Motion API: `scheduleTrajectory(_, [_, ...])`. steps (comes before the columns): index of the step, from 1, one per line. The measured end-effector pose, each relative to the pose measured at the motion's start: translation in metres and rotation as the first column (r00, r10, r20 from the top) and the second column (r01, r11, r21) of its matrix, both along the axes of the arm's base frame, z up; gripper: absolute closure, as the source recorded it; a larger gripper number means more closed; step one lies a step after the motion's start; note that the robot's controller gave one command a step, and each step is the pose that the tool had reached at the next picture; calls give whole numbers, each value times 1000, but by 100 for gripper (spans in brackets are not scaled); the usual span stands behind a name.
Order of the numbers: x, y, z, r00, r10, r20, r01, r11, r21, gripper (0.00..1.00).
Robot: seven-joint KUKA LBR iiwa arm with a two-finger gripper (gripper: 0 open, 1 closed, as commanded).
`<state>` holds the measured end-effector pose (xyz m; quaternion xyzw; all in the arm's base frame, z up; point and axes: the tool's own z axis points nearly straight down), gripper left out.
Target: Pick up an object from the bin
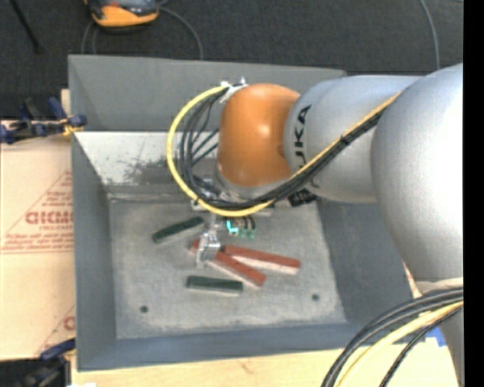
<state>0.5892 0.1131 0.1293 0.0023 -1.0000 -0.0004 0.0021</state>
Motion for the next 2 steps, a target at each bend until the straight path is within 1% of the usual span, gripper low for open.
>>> scheduleTrajectory(1, [2,0,4,1000,-2,8,2,1000,1,0])
scheduleTrajectory(2, [29,-3,-44,998,-56,8,56,998,1,100])
